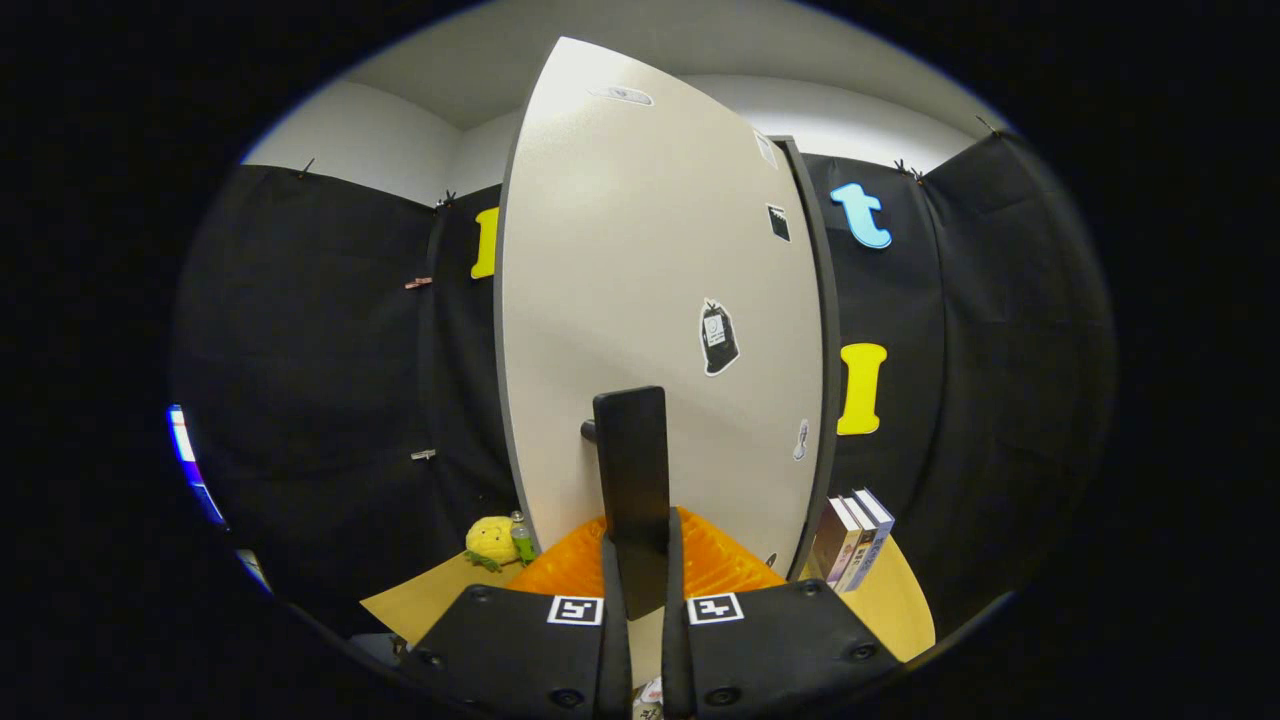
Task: Open the shoe cabinet door, grab the shoes and put them into the shoe cabinet, then close the shoe cabinet door.
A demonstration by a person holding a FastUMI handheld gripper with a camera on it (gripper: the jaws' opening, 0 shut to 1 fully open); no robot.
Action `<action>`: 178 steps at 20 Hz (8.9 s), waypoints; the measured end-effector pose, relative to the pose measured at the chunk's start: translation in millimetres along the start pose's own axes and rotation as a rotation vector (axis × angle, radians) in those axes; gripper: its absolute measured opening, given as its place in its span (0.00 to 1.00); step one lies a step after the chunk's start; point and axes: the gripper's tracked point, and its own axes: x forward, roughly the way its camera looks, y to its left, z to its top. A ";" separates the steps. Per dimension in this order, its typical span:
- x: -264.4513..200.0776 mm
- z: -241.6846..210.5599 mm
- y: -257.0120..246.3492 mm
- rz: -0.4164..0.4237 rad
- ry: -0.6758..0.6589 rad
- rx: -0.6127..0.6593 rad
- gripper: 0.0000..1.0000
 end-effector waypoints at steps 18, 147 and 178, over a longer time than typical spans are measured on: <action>-50.2 9.6 -121.6 -0.224 -0.037 0.035 0.09; 430.4 -143.8 -23.2 -0.286 0.500 -0.065 0.91; 14.2 54.7 81.8 -0.143 -0.102 -0.054 0.97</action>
